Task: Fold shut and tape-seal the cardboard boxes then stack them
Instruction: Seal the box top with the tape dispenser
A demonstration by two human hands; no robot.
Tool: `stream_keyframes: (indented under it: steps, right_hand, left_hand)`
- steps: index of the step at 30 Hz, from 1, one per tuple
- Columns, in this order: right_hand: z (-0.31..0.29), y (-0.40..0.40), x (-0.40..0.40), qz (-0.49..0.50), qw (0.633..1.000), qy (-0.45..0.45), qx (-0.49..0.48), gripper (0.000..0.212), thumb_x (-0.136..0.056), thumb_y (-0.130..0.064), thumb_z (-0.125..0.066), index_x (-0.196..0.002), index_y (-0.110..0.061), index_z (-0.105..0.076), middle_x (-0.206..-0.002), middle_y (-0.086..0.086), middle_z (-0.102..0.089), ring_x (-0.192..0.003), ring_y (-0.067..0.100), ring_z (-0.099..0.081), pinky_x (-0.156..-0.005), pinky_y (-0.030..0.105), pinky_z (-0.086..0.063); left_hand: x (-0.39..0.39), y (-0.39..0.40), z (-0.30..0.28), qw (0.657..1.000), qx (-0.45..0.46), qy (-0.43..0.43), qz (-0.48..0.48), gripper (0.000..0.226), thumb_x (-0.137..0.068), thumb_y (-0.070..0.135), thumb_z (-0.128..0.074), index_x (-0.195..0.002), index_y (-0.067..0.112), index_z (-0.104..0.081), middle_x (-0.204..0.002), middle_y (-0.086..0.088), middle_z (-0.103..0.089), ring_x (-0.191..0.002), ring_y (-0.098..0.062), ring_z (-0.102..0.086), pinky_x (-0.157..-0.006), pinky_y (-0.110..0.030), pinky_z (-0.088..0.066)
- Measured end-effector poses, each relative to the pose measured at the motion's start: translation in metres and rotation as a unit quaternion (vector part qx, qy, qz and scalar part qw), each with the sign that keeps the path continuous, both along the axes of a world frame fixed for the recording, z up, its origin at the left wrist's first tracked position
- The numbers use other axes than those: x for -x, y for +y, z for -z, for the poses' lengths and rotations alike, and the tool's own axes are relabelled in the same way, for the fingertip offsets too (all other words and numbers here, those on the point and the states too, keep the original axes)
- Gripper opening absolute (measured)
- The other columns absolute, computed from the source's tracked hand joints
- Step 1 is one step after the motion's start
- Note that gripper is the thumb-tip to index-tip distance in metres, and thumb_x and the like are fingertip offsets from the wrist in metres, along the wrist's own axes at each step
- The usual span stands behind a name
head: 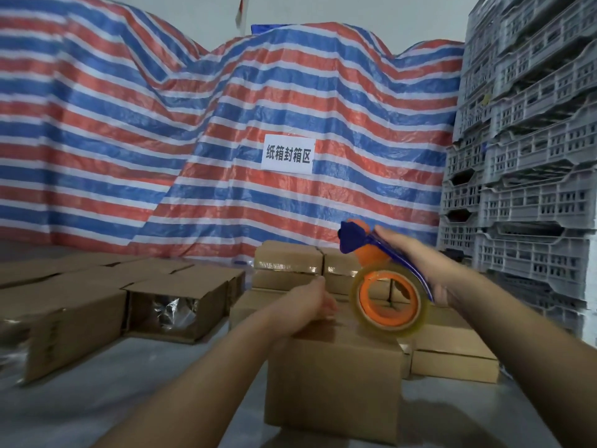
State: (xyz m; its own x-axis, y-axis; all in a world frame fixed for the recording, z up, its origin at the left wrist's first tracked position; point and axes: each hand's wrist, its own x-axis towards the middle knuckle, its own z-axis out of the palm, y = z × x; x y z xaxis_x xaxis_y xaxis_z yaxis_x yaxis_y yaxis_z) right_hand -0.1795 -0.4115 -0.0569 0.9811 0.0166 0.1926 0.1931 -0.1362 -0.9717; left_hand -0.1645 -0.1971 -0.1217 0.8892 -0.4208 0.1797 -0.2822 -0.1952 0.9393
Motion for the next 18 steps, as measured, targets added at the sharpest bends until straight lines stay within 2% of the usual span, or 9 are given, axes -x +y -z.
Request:
stream_keyframes:
  steps: [3, 5, 8, 11, 13, 18]
  right_hand:
    - [0.002, 0.011, -0.016, -0.034, 0.998, 0.019, 0.039, 0.062, -0.077, -0.055, -0.074, -0.115, -0.006, -0.069, -0.092, 0.017, -0.074, -0.069, 0.025, -0.071, -0.069, 0.034, -0.06]
    - [0.001, 0.015, -0.022, -0.039, 0.997, 0.024, 0.069, 0.065, -0.077, -0.056, -0.073, -0.118, -0.006, -0.066, -0.095, 0.018, -0.073, -0.071, 0.025, -0.07, -0.074, 0.036, -0.058]
    - [-0.002, 0.019, -0.024, -0.052, 0.993, 0.027, 0.098, 0.062, -0.078, -0.055, -0.07, -0.115, -0.005, -0.066, -0.091, 0.017, -0.074, -0.068, 0.023, -0.071, -0.068, 0.032, -0.06]
    - [-0.003, 0.023, -0.023, -0.06, 0.991, 0.025, 0.115, 0.058, -0.079, -0.054, -0.067, -0.111, -0.006, -0.066, -0.085, 0.014, -0.074, -0.064, 0.02, -0.07, -0.064, 0.028, -0.059]
    - [-0.005, 0.025, -0.022, -0.06, 0.991, 0.031, 0.118, 0.059, -0.078, -0.053, -0.065, -0.111, -0.006, -0.064, -0.081, 0.012, -0.074, -0.06, 0.018, -0.069, -0.059, 0.026, -0.059]
    - [-0.009, 0.028, -0.024, -0.069, 0.988, 0.039, 0.134, 0.06, -0.079, -0.053, -0.065, -0.114, -0.004, -0.062, -0.078, 0.011, -0.073, -0.057, 0.017, -0.069, -0.053, 0.023, -0.056]
  left_hand:
    - [-0.003, 0.003, 0.003, 0.993, 0.105, 0.041, -0.025, 0.06, -0.108, 0.04, -0.022, -0.104, 0.003, -0.07, -0.105, -0.01, -0.074, -0.104, -0.019, -0.067, -0.095, -0.03, -0.047]
    - [-0.007, 0.006, 0.004, 0.979, 0.188, 0.068, -0.035, 0.064, -0.108, 0.042, -0.022, -0.096, 0.0, -0.069, -0.103, -0.016, -0.073, -0.103, -0.025, -0.068, -0.091, -0.033, -0.049]
    - [-0.011, 0.012, 0.001, 0.954, 0.275, 0.12, -0.028, 0.066, -0.105, 0.05, -0.025, -0.096, -0.002, -0.064, -0.105, -0.022, -0.07, -0.103, -0.032, -0.067, -0.087, -0.035, -0.053]
    - [-0.011, 0.016, -0.003, 0.933, 0.32, 0.162, -0.002, 0.066, -0.102, 0.055, -0.031, -0.124, -0.003, -0.055, -0.114, -0.022, -0.067, -0.104, -0.03, -0.066, -0.061, -0.027, -0.055]
    - [-0.01, 0.018, -0.004, 0.923, 0.342, 0.176, 0.003, 0.061, -0.101, 0.051, -0.04, -0.132, 0.0, -0.051, -0.118, -0.021, -0.066, -0.104, -0.029, -0.066, -0.05, -0.024, -0.054]
    - [-0.012, 0.017, -0.007, 0.93, 0.317, 0.185, -0.006, 0.048, -0.098, 0.045, -0.053, -0.126, 0.006, -0.06, -0.114, -0.014, -0.071, -0.102, -0.025, -0.069, -0.051, -0.023, -0.049]
